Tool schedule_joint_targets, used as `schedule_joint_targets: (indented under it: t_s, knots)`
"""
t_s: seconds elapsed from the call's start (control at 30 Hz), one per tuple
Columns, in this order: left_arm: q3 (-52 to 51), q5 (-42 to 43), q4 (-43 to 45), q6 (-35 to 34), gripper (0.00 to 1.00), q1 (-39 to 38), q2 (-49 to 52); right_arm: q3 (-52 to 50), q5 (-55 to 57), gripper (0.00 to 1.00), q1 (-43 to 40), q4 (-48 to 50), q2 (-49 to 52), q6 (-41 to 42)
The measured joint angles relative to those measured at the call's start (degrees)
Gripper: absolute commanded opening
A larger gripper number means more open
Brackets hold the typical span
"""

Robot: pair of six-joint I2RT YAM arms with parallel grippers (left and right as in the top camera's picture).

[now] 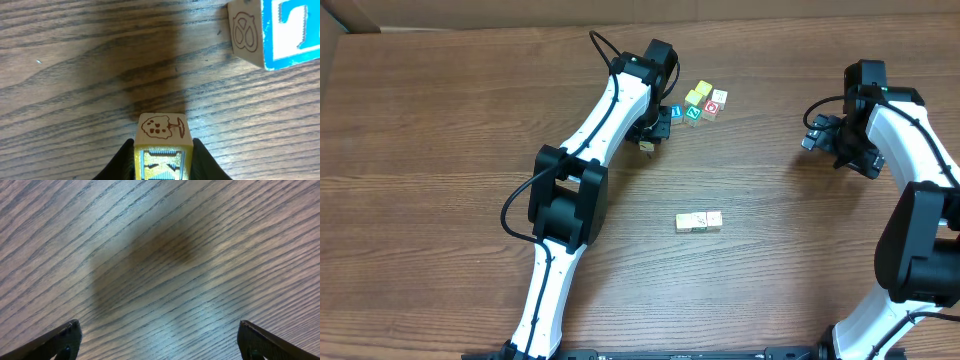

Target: Flip 4 blocks

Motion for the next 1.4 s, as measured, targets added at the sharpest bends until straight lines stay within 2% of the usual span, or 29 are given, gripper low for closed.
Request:
schedule_joint_targets:
  t_s: [0.17, 0.37, 0.87, 1.1, 1.4]
  knots:
    - [0.0, 0.0, -0.1, -0.1, 0.13, 0.0, 0.0, 0.0, 0.0, 1.0, 0.0, 0.0, 0.0, 0.0]
    - [0.0, 0.0, -2.5, -0.1, 0.13, 0.0, -0.2, 0.0, 0.0, 1.0, 0.0, 0.0, 0.0, 0.0]
    - [-0.2, 0.0, -22.5, -1.7, 0.14, -1.4, -9.4, 0.0, 0.0, 1.0, 0.0, 0.0, 0.0, 0.0]
    - [-0.6, 0.0, -23.9, -3.5, 0.14, -5.0, -9.5, 0.0, 0.0, 1.0, 0.0, 0.0, 0.0, 0.0]
    - [-7.0, 0.0, -23.9, -7.1, 0.13, -11.8, -9.5, 0.0, 0.0, 1.0, 0.0, 0.0, 0.0, 0.0]
